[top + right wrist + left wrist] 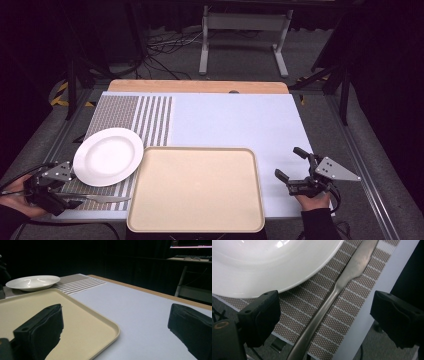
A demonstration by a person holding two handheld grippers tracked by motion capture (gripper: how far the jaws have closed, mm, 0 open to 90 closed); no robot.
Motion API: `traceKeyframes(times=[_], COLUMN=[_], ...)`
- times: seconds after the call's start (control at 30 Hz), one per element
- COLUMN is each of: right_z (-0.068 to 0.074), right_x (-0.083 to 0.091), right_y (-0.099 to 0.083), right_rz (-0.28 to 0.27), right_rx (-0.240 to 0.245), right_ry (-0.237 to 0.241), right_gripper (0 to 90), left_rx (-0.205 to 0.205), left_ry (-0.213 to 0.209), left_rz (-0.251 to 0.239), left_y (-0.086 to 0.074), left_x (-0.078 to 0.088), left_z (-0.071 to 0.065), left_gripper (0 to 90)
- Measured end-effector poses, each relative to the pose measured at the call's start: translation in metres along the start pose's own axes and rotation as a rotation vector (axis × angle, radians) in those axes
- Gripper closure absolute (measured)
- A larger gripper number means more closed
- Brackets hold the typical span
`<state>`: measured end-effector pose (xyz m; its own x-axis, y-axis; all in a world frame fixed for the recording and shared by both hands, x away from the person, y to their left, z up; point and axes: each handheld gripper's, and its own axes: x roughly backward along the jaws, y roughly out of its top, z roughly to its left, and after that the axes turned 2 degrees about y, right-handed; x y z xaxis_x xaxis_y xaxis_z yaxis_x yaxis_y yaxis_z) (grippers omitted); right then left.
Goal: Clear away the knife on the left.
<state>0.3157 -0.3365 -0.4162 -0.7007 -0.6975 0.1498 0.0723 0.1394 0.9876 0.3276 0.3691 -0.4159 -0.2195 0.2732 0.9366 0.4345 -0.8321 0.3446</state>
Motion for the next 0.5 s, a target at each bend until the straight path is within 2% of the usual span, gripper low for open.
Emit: traceKeyframes(times=[0.1,0.37,0.43,0.5], right_z=[0.0000,0.0009,0.0005,0.0005], right_x=[0.0002,0.0011,0.0015,0.0013], right_y=[-0.0001,-0.0002,-0.0006,-0.0009], right_rz=[0.000,-0.001,-0.001,-0.001], right_rx=[-0.001,-0.005,-0.004,-0.006], right_ry=[0.000,0.001,-0.001,0.002], right_gripper=[0.9,0.9,0.9,0.9], left_rx=[-0.020,-0.008,-0.005,-0.018], left_ry=[-0.015,-0.024,-0.037,-0.045], left_rz=[0.034,0.061,0.068,0.071], left_y=[0.0035,0.0011,-0.0007,-0.0015], left_x=[-0.0039,-0.0032,-0.0047,-0.0067], left_z=[0.0002,0.0048,0.0063,0.0083], left_gripper=[10.1,12.4,14.3,17.8])
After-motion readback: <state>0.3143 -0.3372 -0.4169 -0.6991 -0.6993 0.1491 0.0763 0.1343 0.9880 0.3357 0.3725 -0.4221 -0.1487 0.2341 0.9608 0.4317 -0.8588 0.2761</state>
